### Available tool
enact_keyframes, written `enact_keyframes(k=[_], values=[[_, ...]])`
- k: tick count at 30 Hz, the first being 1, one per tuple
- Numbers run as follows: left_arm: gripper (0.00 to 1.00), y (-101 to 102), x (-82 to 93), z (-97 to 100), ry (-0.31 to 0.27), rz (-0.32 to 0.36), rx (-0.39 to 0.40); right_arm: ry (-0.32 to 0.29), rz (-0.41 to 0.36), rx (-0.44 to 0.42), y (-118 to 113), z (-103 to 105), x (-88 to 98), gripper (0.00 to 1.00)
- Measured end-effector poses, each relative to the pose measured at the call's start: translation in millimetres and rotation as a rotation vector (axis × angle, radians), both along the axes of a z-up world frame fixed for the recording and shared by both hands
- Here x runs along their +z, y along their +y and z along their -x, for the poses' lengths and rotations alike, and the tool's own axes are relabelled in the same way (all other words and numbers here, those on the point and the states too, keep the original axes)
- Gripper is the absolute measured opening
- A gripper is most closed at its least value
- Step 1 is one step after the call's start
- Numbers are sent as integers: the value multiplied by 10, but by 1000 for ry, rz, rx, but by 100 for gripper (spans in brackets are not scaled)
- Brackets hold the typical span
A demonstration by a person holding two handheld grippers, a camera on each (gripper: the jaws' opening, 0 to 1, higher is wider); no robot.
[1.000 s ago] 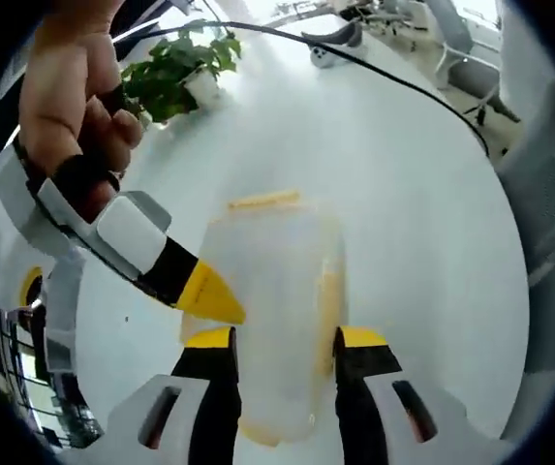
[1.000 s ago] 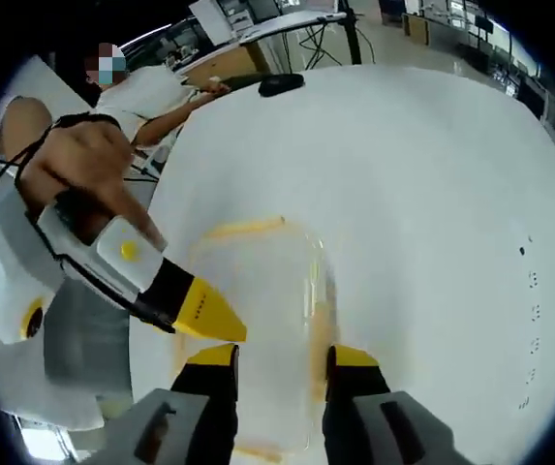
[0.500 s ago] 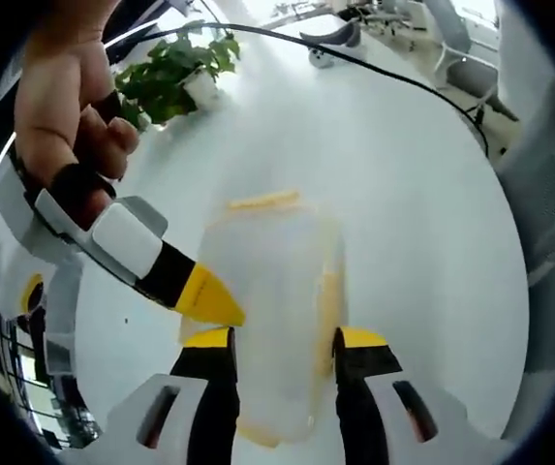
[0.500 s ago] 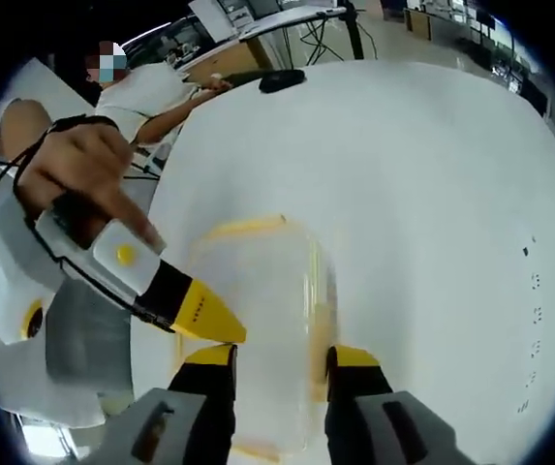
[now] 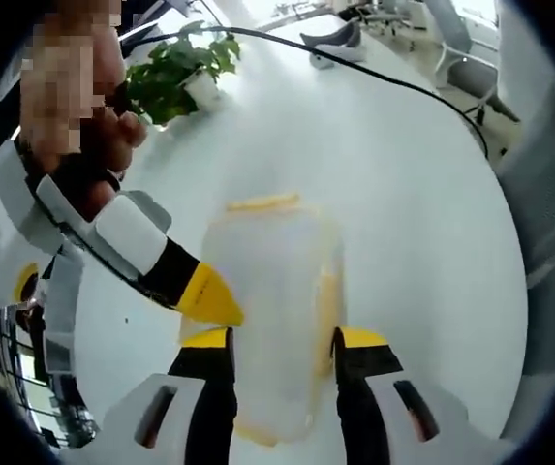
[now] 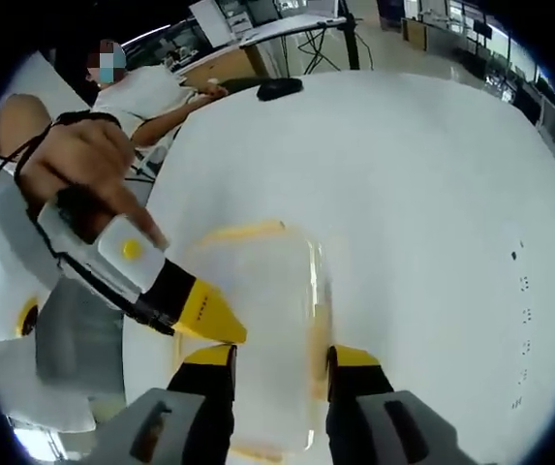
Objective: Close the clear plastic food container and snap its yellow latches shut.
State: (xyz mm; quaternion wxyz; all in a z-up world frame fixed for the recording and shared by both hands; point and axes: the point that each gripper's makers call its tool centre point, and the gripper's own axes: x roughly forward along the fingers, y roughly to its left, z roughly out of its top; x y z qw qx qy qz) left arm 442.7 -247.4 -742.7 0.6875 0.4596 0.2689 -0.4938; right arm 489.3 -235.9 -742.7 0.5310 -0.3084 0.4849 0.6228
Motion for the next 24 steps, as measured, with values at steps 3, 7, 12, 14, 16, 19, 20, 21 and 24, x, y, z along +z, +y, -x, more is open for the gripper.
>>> enact_keyframes(k=[3, 7, 12, 14, 16, 19, 20, 21, 24], values=[[37, -14, 6, -3, 19, -9, 7, -31, -13, -13, -3, -5, 10, 35], [38, -10, 6, 6, 11, -22, 2, -68, -23, -39, -9, -12, 27, 34], [38, -9, 14, 3, 22, -11, 8, -100, -25, -46, -4, -19, 39, 34], [38, -19, 17, -3, 20, -5, 7, -114, -18, -48, -15, -30, 54, 34], [38, -32, 18, -10, 17, -2, -3, -132, -6, -46, -43, -44, 66, 33], [46, -79, 21, 24, 59, 5, -9, -145, 3, -47, -105, -62, 92, 35], [48, -87, 17, 33, 61, 0, -12, -137, -5, -68, -116, -51, 119, 36], [50, -91, 2, 52, 63, -13, -18, -143, -5, -70, -134, -52, 134, 37], [53, -93, 0, 94, 65, -26, -33, -158, -15, -85, -181, -58, 178, 37]])
